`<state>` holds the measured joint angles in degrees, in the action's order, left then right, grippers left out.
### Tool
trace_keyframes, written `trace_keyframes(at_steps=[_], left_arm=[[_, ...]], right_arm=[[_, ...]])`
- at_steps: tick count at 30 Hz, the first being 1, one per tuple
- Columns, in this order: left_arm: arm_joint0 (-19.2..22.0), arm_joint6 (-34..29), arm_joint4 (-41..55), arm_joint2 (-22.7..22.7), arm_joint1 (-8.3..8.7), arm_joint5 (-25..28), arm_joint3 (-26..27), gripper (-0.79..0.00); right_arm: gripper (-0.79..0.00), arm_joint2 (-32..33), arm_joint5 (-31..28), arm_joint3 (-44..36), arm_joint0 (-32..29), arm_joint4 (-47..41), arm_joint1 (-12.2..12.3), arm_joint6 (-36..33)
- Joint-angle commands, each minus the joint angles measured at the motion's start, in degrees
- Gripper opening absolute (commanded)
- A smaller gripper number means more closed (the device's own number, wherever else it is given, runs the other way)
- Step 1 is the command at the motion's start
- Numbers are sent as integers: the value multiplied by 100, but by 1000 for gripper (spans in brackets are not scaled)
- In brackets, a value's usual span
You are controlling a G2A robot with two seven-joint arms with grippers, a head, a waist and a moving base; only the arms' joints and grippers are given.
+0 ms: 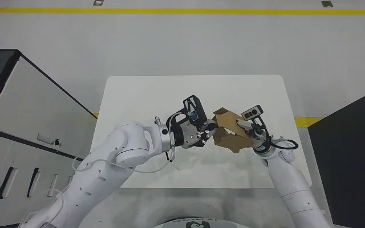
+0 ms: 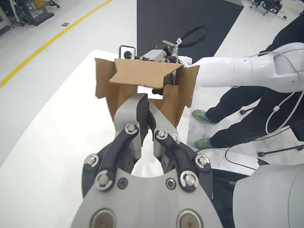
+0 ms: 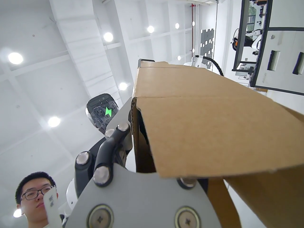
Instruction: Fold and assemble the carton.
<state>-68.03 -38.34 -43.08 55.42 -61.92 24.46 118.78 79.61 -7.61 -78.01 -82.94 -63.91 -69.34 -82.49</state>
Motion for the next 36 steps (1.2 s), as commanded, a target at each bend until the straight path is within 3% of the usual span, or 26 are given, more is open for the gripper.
trace_keyframes(at_steps=[1, 8, 21, 30, 36], left_arm=[[-30, 21, 44, 125, 17, 12, 29, -785], [-151, 76, 178, 389, 58, 46, 163, -785], [-186, -8, 33, 389, 65, -41, 208, -785], [-158, 808, 657, 327, 5, 267, 310, -785], [-75, 795, 605, 308, -9, 241, 307, -785]], right_arm=[[-785, 39, 7, 55, 17, -49, 2, 15], [-785, 97, -84, 197, 78, -317, -23, 140], [-785, 47, -102, 167, 74, -626, -69, 343], [-785, -136, 338, 251, 110, -1687, -188, -34], [-785, -175, 277, 318, 174, -1790, -224, -168]])
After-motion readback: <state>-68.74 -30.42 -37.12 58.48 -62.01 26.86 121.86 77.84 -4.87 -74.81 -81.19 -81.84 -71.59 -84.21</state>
